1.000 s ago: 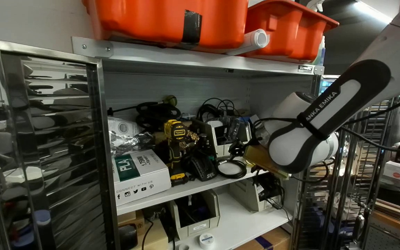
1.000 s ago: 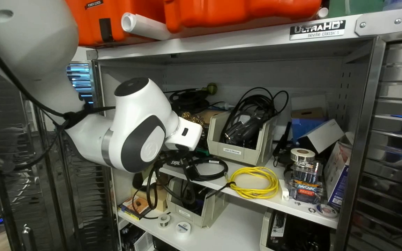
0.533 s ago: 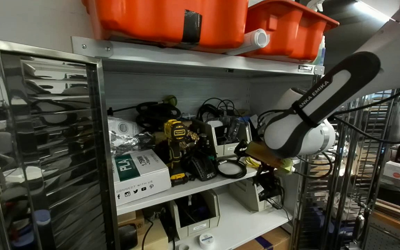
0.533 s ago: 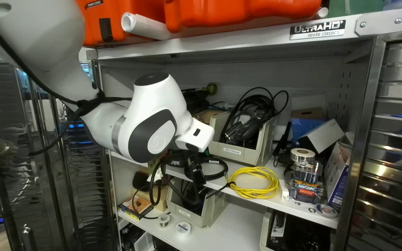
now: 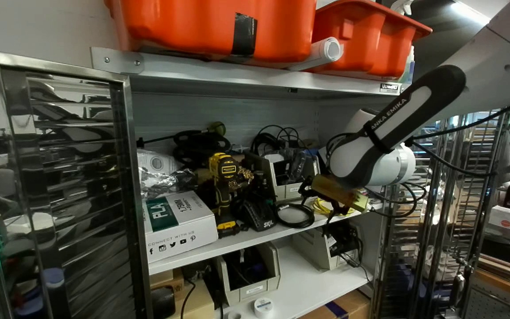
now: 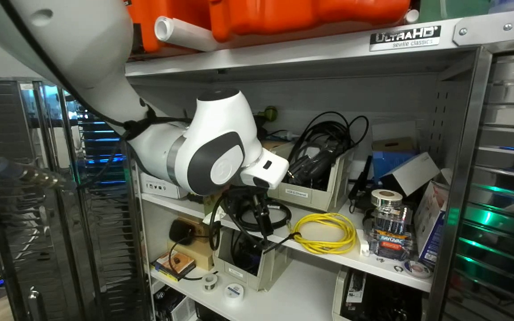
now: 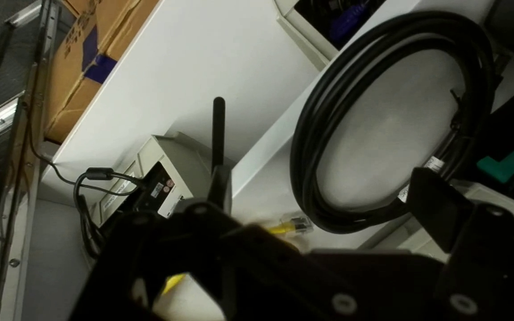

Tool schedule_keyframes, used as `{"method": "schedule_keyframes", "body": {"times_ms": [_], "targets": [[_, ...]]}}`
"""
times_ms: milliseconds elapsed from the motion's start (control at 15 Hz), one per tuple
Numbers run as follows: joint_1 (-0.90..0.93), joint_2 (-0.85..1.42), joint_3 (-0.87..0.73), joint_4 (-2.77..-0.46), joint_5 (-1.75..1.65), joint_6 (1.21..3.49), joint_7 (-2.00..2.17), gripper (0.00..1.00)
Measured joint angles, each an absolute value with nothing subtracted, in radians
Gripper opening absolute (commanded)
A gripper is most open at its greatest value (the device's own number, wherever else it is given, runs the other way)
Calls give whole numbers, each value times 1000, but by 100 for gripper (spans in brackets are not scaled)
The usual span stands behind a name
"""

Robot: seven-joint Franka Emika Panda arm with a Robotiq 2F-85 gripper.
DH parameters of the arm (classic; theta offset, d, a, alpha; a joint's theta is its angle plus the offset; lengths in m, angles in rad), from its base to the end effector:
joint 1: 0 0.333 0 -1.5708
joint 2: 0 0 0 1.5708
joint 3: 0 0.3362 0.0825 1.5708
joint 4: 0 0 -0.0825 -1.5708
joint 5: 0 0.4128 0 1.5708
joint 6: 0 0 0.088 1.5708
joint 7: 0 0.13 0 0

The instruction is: Pick up the black cable and put it in the box.

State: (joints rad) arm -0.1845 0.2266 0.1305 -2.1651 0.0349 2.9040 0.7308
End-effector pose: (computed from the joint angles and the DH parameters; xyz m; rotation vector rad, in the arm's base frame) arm 0.6369 -0.0383 0.3272 -2.6094 1.1459 -0.6847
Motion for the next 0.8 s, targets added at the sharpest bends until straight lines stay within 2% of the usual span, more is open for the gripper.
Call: {"method": "schedule_keyframes", "body": {"times_ms": [800], "targets": [[-46,338,3,-2034,154,2761,650,100]]}}
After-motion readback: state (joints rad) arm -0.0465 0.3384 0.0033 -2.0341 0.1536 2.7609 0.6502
